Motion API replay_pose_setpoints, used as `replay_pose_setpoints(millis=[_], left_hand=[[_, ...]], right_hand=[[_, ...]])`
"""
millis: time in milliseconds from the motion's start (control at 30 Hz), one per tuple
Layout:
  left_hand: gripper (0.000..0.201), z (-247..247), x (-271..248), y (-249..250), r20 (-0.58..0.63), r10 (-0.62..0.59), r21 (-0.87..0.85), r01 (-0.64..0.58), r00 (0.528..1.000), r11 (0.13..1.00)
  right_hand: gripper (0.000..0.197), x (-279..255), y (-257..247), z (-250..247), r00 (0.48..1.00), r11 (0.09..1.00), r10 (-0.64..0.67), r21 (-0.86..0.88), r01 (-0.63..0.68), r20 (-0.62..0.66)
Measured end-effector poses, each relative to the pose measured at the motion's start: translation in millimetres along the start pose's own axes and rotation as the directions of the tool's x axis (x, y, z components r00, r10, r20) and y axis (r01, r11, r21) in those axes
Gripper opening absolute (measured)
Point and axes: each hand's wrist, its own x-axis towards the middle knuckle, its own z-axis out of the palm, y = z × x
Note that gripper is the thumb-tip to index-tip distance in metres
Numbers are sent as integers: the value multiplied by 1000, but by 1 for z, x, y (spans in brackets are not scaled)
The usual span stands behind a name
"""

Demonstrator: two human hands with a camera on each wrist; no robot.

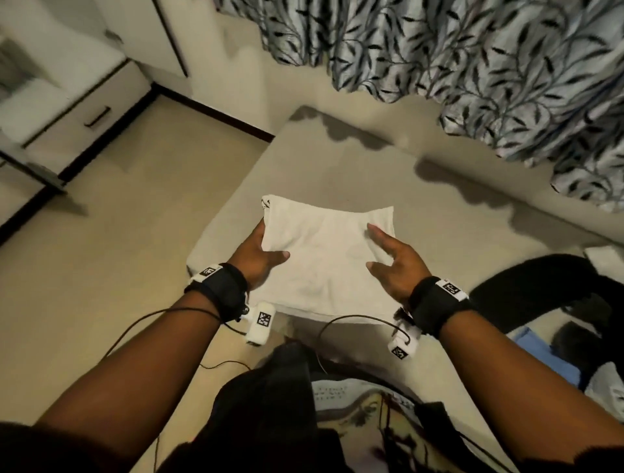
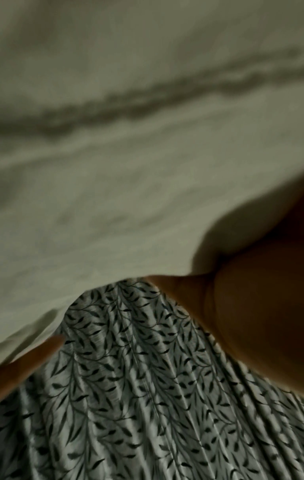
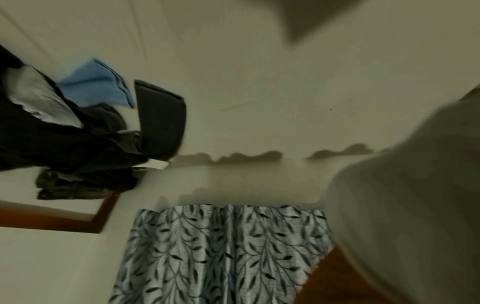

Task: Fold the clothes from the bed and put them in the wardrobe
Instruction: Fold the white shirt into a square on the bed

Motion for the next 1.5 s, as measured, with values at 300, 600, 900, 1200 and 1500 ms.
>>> replay_pose_setpoints(millis=[300,600,900,1200,1500], left_hand=[[82,-50,-65,4,-350,9,-157,-68,937,985],[72,-99,-86,23,-400,140,-153,-216,906,964],[74,-229,-99,41,-474,212,-165,-323,855,932],[97,-434,-149,83,-504,184,-57,-245,844,968],[82,-552,-171,128,-622,269,-14,-354,735,935]], right_hand=[[40,52,-64,34,971,993,-100,-42,111,217],[49,70,-110,74,939,995,-78,-33,95,335],[49,132,-213,168,903,974,-163,-83,212,397],[51,193,-343,334,860,958,-225,-58,282,458],[53,254,-476,433,765,870,-343,-123,477,545]])
